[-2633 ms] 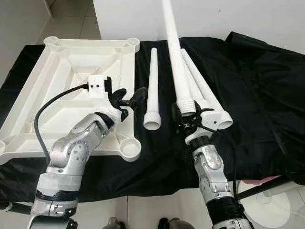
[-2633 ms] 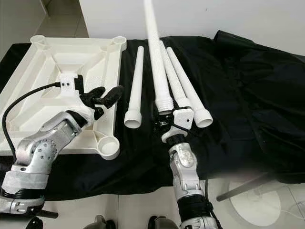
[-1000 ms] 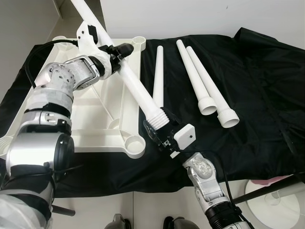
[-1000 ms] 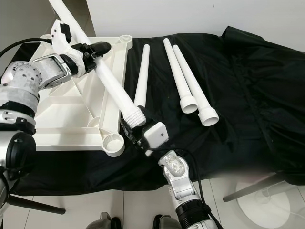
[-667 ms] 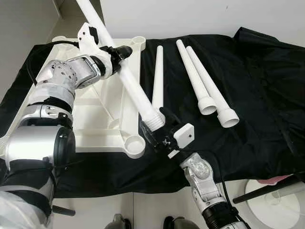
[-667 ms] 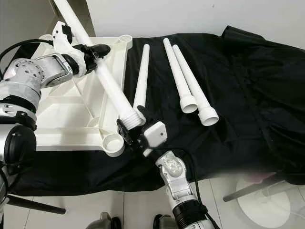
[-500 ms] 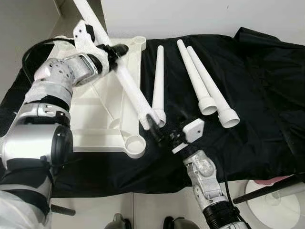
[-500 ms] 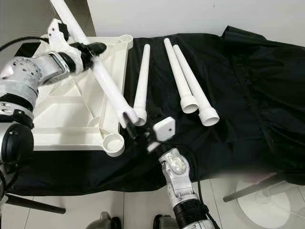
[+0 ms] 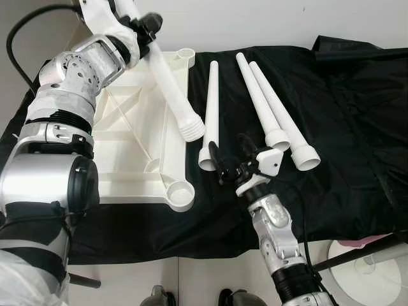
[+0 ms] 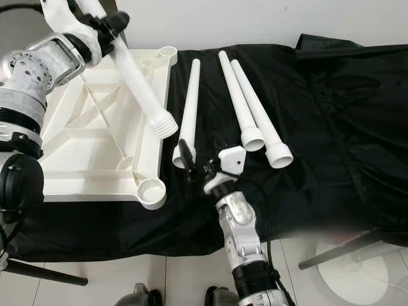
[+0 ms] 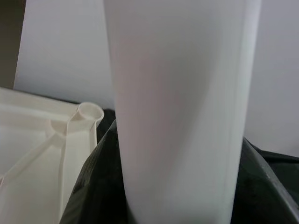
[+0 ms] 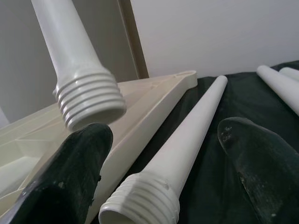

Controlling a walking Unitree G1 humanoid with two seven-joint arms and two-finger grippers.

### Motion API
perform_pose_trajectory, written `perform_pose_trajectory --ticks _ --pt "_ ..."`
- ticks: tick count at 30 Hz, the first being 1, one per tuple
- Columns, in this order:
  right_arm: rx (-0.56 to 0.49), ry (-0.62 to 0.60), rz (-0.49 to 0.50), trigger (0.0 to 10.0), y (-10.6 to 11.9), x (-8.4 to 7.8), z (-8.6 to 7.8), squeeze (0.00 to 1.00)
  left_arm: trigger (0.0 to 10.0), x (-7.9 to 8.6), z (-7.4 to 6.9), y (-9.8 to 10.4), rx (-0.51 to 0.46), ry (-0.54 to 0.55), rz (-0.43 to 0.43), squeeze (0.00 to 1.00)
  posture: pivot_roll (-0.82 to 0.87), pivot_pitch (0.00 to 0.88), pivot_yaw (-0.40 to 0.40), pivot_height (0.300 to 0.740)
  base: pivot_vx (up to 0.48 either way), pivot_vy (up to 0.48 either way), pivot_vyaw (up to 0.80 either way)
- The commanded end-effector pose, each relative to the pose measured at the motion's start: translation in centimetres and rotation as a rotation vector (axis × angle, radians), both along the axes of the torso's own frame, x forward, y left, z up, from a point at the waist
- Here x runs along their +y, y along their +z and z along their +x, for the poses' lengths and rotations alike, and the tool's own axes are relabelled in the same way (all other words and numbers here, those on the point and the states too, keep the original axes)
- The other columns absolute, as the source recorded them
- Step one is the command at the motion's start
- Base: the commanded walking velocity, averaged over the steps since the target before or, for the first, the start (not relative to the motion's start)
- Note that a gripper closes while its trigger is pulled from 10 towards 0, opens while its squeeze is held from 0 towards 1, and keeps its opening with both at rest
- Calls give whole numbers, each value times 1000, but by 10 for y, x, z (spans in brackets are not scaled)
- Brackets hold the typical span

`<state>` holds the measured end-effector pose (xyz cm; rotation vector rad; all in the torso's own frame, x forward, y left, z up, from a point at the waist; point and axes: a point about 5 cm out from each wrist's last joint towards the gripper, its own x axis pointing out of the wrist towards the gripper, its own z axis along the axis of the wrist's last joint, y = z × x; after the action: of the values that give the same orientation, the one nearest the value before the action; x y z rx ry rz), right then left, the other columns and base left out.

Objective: Building children table

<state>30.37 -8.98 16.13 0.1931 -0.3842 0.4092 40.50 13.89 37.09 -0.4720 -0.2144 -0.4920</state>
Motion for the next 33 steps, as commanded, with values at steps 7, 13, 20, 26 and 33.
perform_pose_trajectory --ticks 7,13,20,26,33 --pt "25 30 -15 10000 15 7 5 0 10000 -33 -19 6 -265 -210 148 0 -57 104 51 740 0 0 0" --pt "7 31 -121 10000 32 9 16 0 10000 -64 -30 -7 -339 -221 253 0 -56 92 41 740 0 0 0" --pt "8 30 -202 10000 46 8 29 0 10000 -95 -45 -12 -407 -256 304 0 -51 85 26 740 0 0 0" --pt "21 45 -249 10000 52 14 40 0 10000 -111 -54 -13 -438 -290 316 0 -47 86 17 740 0 0 0" --pt "35 56 -321 10000 57 21 49 0 10000 -124 -62 -16 -455 -312 315 0 -44 85 11 740 0 0 0"
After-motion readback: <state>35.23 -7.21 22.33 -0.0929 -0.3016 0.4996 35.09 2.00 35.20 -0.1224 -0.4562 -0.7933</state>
